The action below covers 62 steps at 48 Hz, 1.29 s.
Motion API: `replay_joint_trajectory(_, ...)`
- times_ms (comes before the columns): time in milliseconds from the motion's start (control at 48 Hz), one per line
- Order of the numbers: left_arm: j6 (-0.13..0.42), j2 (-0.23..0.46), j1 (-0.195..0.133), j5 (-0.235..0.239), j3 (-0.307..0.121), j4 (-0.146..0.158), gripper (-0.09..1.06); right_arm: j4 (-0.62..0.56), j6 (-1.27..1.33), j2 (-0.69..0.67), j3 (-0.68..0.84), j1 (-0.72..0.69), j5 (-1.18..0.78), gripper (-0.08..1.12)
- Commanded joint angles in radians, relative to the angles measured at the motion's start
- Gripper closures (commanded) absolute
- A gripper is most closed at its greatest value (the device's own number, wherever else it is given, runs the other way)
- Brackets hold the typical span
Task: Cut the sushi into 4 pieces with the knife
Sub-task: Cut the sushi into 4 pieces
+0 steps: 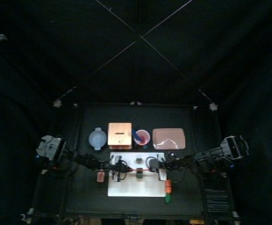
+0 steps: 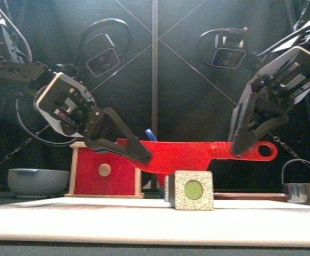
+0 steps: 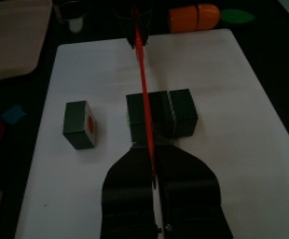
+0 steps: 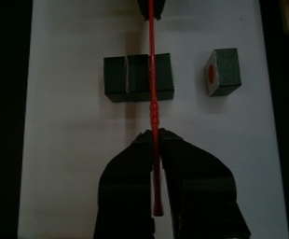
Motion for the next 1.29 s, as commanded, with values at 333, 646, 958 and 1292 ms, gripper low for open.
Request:
replay_joint_trajectory(333,-0.005,0.026,-0.006,0.038,-0.020,0.003,0.91,0.003,-0.002,0.005,-0.015,0.008,-0.003,0.95)
replay_joint_trajectory(646,-0.005,0.057,-0.006,0.052,-0.025,-0.009,0.91,0.025,-0.003,0.051,-0.014,0.003,-0.009,0.95)
replay_joint_trajectory(958,0.000,0.195,0.009,0.055,-0.055,-0.110,0.92,0.041,-0.003,0.175,-0.018,-0.014,-0.018,0.95)
replay_joint_trajectory(1292,0.003,0.170,0.061,0.055,-0.058,-0.114,0.92,0.037,-0.005,0.123,-0.020,-0.046,0.020,0.95)
